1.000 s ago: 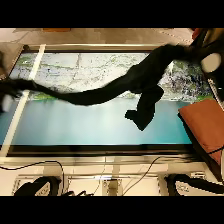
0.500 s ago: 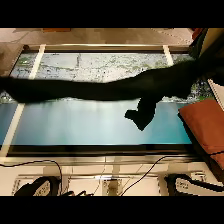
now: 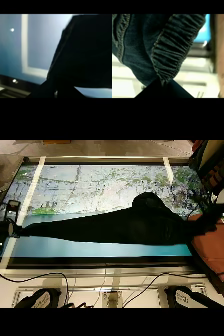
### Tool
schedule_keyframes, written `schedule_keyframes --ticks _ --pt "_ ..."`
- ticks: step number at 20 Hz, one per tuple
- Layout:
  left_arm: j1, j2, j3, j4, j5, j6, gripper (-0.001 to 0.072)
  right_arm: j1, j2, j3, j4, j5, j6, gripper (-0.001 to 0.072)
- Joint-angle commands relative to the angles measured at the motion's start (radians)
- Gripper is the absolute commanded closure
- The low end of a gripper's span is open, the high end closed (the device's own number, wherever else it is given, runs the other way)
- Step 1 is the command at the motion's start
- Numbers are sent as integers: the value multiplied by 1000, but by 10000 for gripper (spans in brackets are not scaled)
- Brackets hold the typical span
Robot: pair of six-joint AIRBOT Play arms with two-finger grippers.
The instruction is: Fold the clothes and pants, and hang the long-sleeved shirts on hangers.
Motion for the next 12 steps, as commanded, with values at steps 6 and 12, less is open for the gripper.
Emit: schedule_keyframes --ticks 6,12 --pt "157 -1 -31 -1 -127 422 688 0 274 -341 -12 59 -40 680" --pt "202 -1 -31 -9 -126 422 639 0 275 -427 -14 5 -40 488"
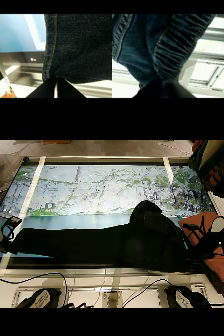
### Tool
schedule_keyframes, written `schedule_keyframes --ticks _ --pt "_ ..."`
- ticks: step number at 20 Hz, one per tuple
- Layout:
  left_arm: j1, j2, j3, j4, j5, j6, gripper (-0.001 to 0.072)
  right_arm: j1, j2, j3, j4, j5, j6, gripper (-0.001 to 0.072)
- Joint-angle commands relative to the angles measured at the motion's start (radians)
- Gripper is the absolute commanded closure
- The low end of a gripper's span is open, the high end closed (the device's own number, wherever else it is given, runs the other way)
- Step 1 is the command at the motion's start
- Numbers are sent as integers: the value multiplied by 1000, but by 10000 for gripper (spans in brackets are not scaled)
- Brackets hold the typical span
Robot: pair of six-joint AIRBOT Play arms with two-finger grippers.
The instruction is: Fold the clothes and pants, and hang the long-sleeved shirts on hangers.
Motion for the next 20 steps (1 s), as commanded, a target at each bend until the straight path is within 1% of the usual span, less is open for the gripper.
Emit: schedule_keyframes --ticks 1,2,3,5,8,9,10,11,12,14,16,18,19,20 --pt "17 -1 0 -21 -6 15 451 0 11 -35 -3 -67 0 237" --pt "17 -1 0 -35 -1 15 170 0 11 -35 -7 -93 -1 99" --pt "17 -1 0 -37 11 14 59 0 11 -35 -12 -119 -6 84" --pt "12 4 6 -37 23 -22 70 0 11 -35 -23 -204 -7 86" --pt "-13 5 43 -31 57 -229 70 0 11 -35 -32 -405 -6 87" --pt "-33 4 61 -32 62 -269 69 0 11 -34 -31 -481 4 87" --pt "-59 4 77 -42 64 -290 69 0 11 -31 -27 -563 32 87" --pt "-96 5 93 -72 76 -292 69 2 11 -31 -16 -634 58 87" --pt "-138 5 106 -112 95 -292 68 2 10 -31 5 -694 61 87" --pt "-256 3 131 -212 135 -293 69 2 10 -31 42 -759 62 87" --pt "-409 -2 140 -363 187 -292 69 3 10 -31 72 -806 61 87" --pt "-586 -18 142 -475 281 -296 69 3 8 -31 160 -895 61 87" --pt "-674 -34 142 -511 359 -352 70 3 8 -31 227 -958 61 87" --pt "-753 -58 145 -565 447 -463 70 3 3 -31 297 -1014 60 87"
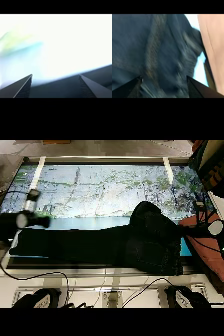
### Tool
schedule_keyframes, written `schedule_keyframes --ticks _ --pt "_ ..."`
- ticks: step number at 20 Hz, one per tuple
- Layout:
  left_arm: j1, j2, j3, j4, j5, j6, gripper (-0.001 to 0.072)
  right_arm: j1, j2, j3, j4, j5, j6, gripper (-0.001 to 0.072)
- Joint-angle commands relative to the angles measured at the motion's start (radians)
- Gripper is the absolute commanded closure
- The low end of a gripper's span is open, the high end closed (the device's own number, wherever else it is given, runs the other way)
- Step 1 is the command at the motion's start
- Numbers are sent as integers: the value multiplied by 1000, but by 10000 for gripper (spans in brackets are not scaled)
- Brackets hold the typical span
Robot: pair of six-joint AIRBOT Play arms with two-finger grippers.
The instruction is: Fold the clothes and pants, and hang the long-sleeved shirts on hangers.
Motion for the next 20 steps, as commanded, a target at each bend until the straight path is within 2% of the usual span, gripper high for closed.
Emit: schedule_keyframes --ticks 1,2,5,9,11,16,18,20 --pt "-282 -61 14 -246 267 -242 70 2 -15 5 222 -217 0 87" --pt "-354 -97 21 -300 334 -277 70 10 -39 16 277 -244 -8 87" --pt "-497 -183 29 -320 453 -276 70 107 -170 111 311 -250 -11 88" --pt "-542 -211 29 -320 481 -276 69 315 -412 342 308 -249 2 97" --pt "-539 -212 29 -320 481 -276 70 394 -539 464 286 -260 63 130" --pt "-537 -212 29 -320 480 -275 69 454 -805 712 251 -235 184 130" --pt "-537 -212 29 -319 480 -275 69 435 -888 790 195 -176 298 129" --pt "-537 -212 29 -319 480 -275 69 406 -958 861 167 -68 362 130"
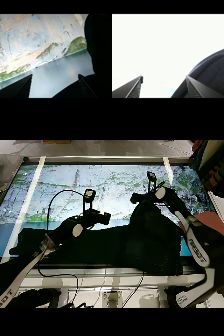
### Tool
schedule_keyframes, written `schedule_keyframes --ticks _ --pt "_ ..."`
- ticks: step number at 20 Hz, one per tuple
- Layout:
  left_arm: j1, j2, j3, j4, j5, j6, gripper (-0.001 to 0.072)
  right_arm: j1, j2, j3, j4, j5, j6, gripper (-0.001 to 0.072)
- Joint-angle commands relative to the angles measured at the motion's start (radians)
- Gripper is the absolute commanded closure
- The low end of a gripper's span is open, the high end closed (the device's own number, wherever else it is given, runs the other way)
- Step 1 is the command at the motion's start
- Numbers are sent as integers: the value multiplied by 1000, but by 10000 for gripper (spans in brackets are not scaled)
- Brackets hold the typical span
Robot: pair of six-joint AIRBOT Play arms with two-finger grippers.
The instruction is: Fold the clothes and pants, and hang the long-sleeved shirts on hangers.
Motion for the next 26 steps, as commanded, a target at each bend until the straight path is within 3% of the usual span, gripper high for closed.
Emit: schedule_keyframes --ticks 1,7,10,12,14,16,20,24,26 --pt "-1 -1 0 0 3 0 69 -30 -137 132 -51 164 146 129" --pt "-1 -1 0 3 3 0 69 -62 -179 140 -100 213 264 153" --pt "-1 -1 0 3 3 0 69 -60 -202 143 -83 137 286 160" --pt "-1 -1 0 3 3 0 69 -56 -226 154 -80 116 329 284" --pt "-1 -2 0 3 4 0 69 -56 -251 159 -60 134 330 306" --pt "-1 -2 0 3 4 0 69 -57 -256 162 -67 143 323 680" --pt "-1 -2 0 3 4 0 69 -56 -240 286 -66 180 217 679" --pt "3 -1 0 13 4 0 69 -53 -170 499 -51 341 67 679" --pt "14 -1 0 124 4 0 69 -53 -90 524 -16 390 33 680"
